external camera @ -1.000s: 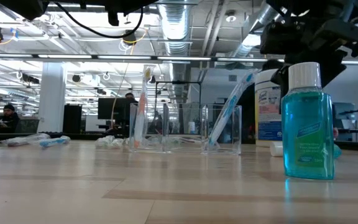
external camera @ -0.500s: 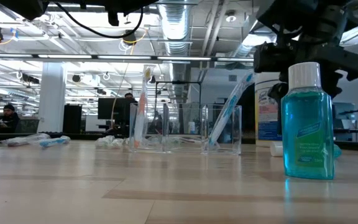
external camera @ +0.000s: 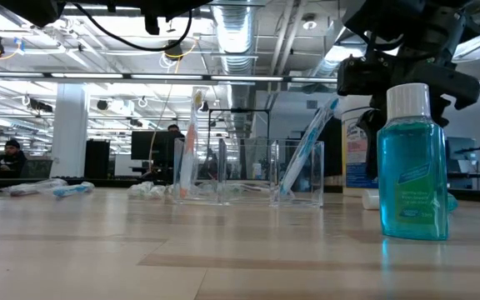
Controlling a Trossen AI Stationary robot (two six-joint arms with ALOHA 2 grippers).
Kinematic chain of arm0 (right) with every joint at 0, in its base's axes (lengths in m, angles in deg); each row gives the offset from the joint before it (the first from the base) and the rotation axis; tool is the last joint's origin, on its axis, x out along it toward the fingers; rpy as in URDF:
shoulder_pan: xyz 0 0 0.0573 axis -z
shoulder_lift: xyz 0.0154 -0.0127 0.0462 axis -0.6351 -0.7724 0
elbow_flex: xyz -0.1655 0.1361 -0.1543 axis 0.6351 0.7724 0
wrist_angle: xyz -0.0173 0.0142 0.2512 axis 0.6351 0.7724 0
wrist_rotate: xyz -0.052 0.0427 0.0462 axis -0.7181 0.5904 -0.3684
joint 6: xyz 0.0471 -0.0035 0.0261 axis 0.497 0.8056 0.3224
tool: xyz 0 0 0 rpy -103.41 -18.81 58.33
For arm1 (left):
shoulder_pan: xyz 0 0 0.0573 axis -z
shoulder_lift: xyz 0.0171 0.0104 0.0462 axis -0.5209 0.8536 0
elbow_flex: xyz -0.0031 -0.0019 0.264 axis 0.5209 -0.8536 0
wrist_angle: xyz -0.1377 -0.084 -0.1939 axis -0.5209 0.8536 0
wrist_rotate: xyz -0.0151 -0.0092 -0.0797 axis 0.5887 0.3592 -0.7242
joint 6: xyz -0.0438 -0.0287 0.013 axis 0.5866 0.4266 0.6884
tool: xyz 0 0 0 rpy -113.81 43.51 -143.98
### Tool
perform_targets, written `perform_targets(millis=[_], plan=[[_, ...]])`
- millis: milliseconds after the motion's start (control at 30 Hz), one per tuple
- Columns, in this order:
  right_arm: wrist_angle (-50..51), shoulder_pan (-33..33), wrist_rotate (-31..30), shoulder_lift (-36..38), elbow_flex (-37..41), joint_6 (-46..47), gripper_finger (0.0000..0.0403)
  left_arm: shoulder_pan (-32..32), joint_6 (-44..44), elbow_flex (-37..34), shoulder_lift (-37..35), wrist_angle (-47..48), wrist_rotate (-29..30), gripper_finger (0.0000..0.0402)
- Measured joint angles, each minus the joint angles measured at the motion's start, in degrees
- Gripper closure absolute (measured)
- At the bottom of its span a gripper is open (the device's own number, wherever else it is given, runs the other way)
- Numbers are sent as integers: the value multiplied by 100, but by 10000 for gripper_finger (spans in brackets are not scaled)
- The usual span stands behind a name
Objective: Pick & Place toothbrushing station
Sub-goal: Put the top mouthwash into the transparent organizer
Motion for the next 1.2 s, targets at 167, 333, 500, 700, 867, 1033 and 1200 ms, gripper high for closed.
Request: perform_targets(millis=[167, 333, 500, 700, 867, 1033, 1200], plan=[[-13, 0, 5, 0, 0, 59, 212, 0, 0, 0, 0, 0, 0, 326], [-31, -4, 5, -2, 0, 63, 212, 0, 0, 0, 0, 0, 0, 326], [-47, -9, 5, -2, 5, 85, 212, 0, 0, 0, 0, 0, 0, 326], [-97, -91, -3, -4, 46, 105, 212, 0, 0, 0, 0, 2, -1, 326], [-127, -172, -278, -4, 46, 105, 212, 0, 0, 0, 0, 2, -2, 326], [-173, -187, -297, -84, 44, 103, 212, 0, 0, 0, 0, 0, -2, 326], [-383, -186, -293, -413, 30, 50, 212, 0, 1, 0, 0, 3, 0, 326]])
